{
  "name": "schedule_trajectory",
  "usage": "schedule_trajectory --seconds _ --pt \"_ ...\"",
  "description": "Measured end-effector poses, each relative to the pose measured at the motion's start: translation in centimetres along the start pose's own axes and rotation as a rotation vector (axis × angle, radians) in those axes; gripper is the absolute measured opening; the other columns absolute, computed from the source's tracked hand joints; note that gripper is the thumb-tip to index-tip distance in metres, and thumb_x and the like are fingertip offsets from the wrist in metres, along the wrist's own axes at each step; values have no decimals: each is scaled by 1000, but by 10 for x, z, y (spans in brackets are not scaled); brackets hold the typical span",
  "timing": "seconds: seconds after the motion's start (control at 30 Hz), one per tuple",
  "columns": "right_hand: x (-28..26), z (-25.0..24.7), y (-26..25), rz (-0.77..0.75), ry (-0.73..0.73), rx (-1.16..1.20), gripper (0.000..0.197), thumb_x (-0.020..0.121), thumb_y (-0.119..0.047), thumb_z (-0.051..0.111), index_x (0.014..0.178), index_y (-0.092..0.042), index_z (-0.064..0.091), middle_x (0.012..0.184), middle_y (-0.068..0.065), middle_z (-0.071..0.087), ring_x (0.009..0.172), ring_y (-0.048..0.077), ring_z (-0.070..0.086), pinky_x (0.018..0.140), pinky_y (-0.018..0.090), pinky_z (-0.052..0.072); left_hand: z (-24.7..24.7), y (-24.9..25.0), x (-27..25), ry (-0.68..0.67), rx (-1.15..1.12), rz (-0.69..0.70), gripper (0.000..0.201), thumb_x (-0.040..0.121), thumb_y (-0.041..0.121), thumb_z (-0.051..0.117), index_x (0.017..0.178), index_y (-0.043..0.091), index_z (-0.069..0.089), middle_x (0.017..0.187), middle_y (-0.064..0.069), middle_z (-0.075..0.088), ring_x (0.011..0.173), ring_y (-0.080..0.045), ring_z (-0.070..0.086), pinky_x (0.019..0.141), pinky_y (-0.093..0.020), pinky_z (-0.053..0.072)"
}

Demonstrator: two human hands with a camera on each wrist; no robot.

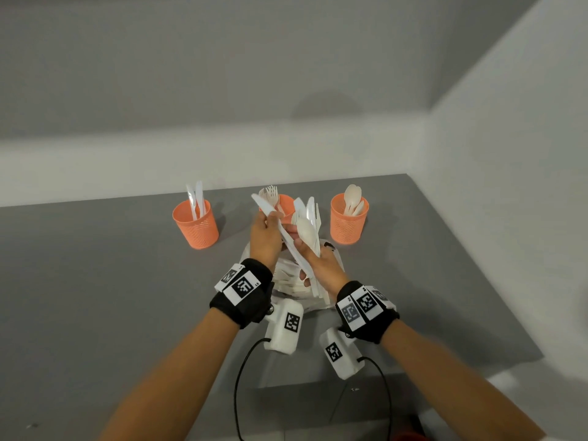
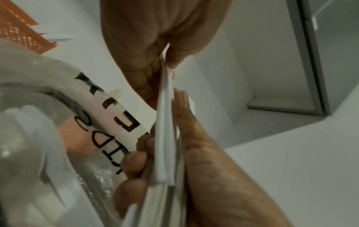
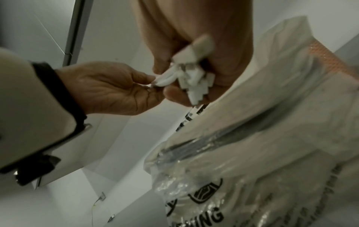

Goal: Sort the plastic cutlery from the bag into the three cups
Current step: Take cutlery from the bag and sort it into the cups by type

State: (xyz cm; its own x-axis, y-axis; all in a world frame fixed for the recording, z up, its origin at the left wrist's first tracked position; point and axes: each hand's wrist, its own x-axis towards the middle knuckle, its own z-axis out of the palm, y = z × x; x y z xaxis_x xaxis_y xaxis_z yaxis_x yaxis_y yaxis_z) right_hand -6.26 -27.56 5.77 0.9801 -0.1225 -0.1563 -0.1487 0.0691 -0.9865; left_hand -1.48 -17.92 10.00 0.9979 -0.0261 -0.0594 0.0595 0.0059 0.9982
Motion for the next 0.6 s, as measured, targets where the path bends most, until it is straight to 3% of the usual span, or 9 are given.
schedule_trajectory --seconds 0.07,0.2,0.3,0.4,0.5,0.6 --pt "2 -1 1 -13 46 11 22 94 -34 50 92 -12 54 66 0 53 37 5 49 39 20 46 -2 4 2 61 -92 0 19 99 21 30 96 13 47 72 -6 58 58 -16 62 60 -31 51" --pt "8 -7 12 -62 165 -86 13 95 -23 50 84 -16 51 59 3 44 34 4 40 36 20 37 -7 12 9 159 -107 90 22 99 22 36 79 21 47 60 0 40 47 -10 40 46 -21 36" --pt "9 -8 17 -161 240 -347 4 93 -21 50 90 -19 53 69 -1 55 58 11 53 56 26 40 -5 13 7 64 88 221 14 89 16 55 76 15 56 63 2 49 54 -9 45 53 -20 39" --pt "9 -11 13 -193 272 -452 20 91 -20 52 109 -11 56 93 7 64 84 22 58 72 33 45 8 8 5 -1 195 227 11 82 17 66 86 10 59 67 4 55 58 -6 52 56 -16 45" --pt "12 -27 7 -235 294 -552 26 90 -18 53 114 -9 54 101 12 66 92 28 61 81 42 51 34 5 7 8 283 243 24 81 24 68 94 9 55 71 6 54 62 -6 53 53 -11 43" --pt "12 -25 9 -248 258 -559 25 89 -18 54 113 -8 53 98 11 66 90 28 62 80 41 51 37 5 9 53 352 233 19 85 23 62 91 10 49 69 7 51 63 -10 53 53 -13 41"
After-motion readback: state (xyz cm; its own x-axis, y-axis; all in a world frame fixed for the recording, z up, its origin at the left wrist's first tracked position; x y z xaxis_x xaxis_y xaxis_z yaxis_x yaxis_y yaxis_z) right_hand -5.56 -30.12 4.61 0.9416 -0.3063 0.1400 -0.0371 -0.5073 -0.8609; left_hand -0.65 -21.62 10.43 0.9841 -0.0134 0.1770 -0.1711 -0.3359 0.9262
